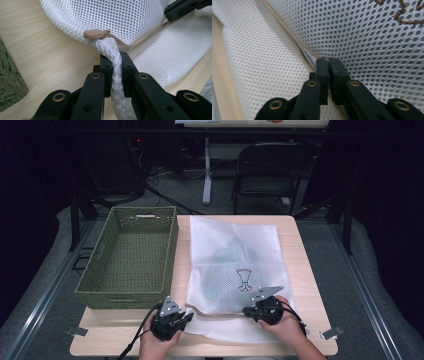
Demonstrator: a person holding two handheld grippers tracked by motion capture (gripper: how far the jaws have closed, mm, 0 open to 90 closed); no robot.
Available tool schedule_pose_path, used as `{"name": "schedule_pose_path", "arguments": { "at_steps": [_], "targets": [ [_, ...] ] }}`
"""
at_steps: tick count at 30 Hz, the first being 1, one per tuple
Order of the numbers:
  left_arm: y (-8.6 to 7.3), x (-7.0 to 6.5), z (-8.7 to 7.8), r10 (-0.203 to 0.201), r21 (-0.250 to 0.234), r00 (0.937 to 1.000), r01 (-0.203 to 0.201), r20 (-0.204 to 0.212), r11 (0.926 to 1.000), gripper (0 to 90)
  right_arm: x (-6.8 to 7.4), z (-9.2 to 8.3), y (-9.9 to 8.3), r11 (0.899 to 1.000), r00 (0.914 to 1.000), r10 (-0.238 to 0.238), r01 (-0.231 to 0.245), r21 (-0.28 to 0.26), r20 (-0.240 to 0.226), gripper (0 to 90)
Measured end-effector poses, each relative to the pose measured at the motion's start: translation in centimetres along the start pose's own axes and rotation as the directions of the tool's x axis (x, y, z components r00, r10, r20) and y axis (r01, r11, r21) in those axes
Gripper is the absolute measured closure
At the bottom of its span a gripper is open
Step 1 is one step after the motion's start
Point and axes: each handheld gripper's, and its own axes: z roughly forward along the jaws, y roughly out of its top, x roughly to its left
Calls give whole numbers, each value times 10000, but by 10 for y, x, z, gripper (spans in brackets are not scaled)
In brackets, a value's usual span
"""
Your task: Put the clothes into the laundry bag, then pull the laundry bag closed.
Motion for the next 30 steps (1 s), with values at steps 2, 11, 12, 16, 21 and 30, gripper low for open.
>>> {"name": "schedule_pose_path", "arguments": {
  "at_steps": [2, 11, 12, 16, 21, 30],
  "targets": [
    [0, 0, 0, 3, -33, 10000, -3, 9, 10000, 842, 3, -7, 1, 9997, 9998, -161, 162, -161, 72, 799],
    [1, -2, 0, 72, -42, 10000, -72, -19, 10000, 843, 13, -32, 11, 9919, 9988, -483, 487, -1173, 59, 658],
    [1, -2, 0, 78, -43, 10000, -78, -9, 10000, 844, 14, -36, 13, 9906, 9989, -470, 463, -1286, -26, 650],
    [2, -2, -1, 122, -57, 9999, -122, -13, 9999, 844, 17, -48, 19, 9851, 9987, -481, 444, -1660, -179, 606],
    [2, -2, -2, 125, -111, 9999, -125, 10, 9999, 844, 25, -54, 28, 9756, 9962, -860, 864, -2016, 105, 560],
    [3, -2, -2, 48, -88, 9999, -47, 105, 10000, 843, 35, -43, 50, 9779, 9962, -864, 835, -1919, -69, 563]
  ]
}}
